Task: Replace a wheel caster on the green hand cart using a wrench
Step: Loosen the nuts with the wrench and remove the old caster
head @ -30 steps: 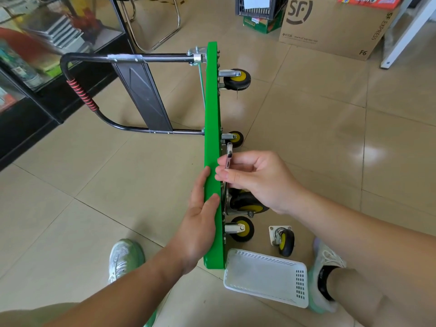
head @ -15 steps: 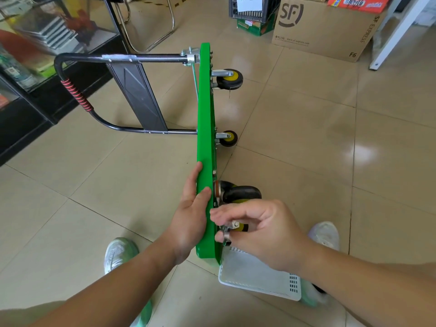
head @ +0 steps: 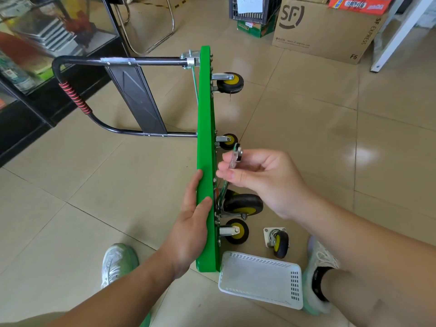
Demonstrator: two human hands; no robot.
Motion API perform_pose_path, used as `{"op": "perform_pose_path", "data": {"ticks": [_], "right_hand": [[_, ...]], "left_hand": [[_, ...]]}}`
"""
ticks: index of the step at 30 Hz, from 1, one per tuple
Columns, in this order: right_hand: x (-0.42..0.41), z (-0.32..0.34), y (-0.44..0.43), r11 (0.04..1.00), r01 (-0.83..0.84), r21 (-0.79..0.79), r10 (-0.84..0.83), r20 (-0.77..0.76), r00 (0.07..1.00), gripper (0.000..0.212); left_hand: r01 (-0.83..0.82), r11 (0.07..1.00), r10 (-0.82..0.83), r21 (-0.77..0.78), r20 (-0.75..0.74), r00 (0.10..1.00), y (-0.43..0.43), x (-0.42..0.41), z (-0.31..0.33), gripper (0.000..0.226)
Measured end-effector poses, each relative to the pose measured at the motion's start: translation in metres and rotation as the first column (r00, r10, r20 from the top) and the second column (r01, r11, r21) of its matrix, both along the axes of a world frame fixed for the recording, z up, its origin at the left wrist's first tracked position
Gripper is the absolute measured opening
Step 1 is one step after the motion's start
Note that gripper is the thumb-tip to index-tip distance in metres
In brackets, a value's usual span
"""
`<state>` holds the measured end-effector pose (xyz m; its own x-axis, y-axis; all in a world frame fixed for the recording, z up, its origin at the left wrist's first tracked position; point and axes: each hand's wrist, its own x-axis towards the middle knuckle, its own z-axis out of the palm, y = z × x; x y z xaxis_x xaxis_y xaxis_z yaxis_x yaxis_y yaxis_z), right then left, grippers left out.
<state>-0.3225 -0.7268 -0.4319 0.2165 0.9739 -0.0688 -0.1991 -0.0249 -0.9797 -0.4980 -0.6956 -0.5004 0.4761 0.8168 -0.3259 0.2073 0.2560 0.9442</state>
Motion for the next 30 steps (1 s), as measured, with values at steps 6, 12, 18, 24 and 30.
{"op": "perform_pose_path", "data": {"ticks": [6, 12, 18, 24, 30], "right_hand": [[-0.001, -0.004, 0.02, 0.987, -0.068, -0.146, 0.069, 0.003, 0.998, 0.022], [-0.009, -0.007, 0.013, 0.988, -0.104, -0.115, 0.106, 0.009, 0.994, 0.022], [-0.022, -0.011, -0.033, 0.98, -0.198, -0.007, 0.197, 0.138, 0.971, 0.032], [-0.04, -0.029, -0.07, 0.965, -0.207, 0.161, 0.114, 0.454, 0.883, 0.029], [-0.024, -0.006, -0.067, 0.986, -0.036, 0.164, 0.011, 0.151, 0.988, 0.032]], "left_hand": [[-0.003, 1.0, 0.003, -0.005, -0.008, 1.0, 0.001, 0.0, 0.001, 0.056], [0.002, 1.0, -0.002, 0.01, -0.036, 0.999, 0.001, -0.001, 0.002, 0.053], [-0.006, 1.0, 0.006, -0.018, 0.002, 1.0, -0.002, 0.0, 0.006, 0.045], [0.01, 1.0, -0.01, 0.002, 0.039, 0.999, -0.003, -0.001, 0.011, 0.054], [-0.01, 1.0, 0.01, -0.008, -0.022, 1.0, -0.003, 0.002, 0.01, 0.053]]}}
